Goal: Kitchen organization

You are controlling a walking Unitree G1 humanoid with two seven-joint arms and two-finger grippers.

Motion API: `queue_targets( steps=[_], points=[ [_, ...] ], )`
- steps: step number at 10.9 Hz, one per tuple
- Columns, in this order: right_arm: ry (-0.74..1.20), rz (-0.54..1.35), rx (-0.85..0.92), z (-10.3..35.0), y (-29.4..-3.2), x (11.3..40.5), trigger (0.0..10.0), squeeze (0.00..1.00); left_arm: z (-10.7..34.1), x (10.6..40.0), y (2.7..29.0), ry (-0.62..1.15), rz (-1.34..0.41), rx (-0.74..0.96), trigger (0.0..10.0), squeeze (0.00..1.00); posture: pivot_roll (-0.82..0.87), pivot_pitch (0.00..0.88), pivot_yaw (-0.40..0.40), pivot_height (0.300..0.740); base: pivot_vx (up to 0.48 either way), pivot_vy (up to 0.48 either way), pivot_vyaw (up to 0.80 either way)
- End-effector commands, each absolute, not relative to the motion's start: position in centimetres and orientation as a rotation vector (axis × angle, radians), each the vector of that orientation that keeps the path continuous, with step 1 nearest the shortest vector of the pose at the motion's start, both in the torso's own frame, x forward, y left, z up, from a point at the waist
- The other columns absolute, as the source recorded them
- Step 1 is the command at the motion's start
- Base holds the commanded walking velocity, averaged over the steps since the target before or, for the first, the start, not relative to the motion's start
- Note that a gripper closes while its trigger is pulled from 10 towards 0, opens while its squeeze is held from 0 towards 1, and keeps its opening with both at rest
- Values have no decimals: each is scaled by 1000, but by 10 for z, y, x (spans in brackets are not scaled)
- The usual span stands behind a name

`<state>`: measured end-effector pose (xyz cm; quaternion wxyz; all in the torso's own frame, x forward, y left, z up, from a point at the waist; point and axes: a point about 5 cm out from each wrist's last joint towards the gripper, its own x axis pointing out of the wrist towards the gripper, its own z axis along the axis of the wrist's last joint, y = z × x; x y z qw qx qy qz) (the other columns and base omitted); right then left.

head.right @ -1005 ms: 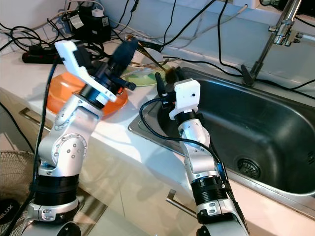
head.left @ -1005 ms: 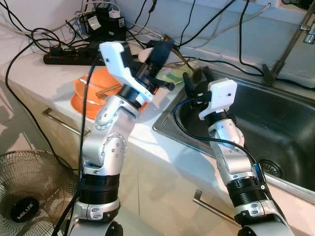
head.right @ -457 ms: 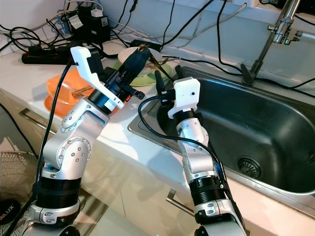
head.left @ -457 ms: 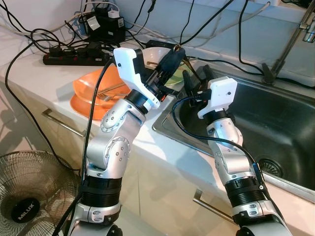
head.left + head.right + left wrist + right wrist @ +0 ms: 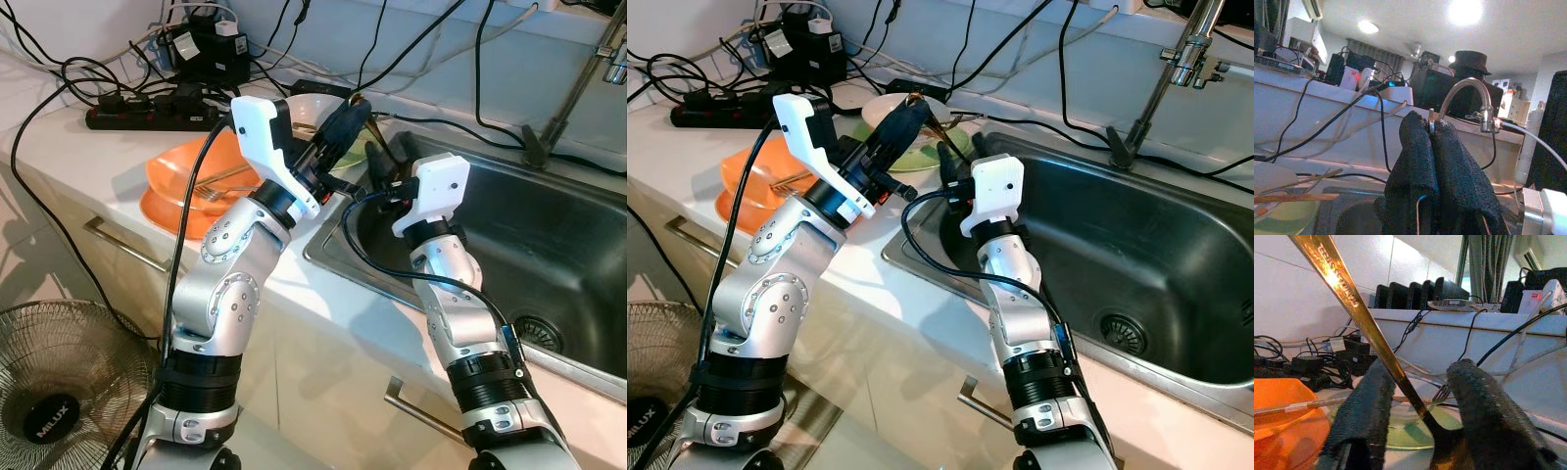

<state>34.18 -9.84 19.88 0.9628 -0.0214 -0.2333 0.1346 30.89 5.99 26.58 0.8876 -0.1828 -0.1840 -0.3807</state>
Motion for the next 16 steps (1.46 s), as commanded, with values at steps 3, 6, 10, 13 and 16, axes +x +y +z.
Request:
queue_targets(
  steps=[3,6,10,13,16],
  points=[
    [-491,288,-36,205,-94,340,0,0,262,307,56,-366,-811,-362,10000,0,183,16,-1,740,0,0,0],
    [-489,289,-36,205,-94,340,0,0,261,307,56,-360,-818,-359,10000,0,184,17,-2,740,0,0,0],
    [-478,287,-41,202,-94,341,0,0,261,307,54,-353,-819,-353,10000,1000,187,7,-3,740,0,0,0],
    [-478,284,-46,203,-95,342,0,0,262,307,54,-354,-821,-356,10000,1000,188,1,-6,740,0,0,0],
    [-432,191,-66,197,-112,352,0,0,264,309,62,-370,-777,-359,10000,1000,194,0,-9,740,0,0,0]
  ],
)
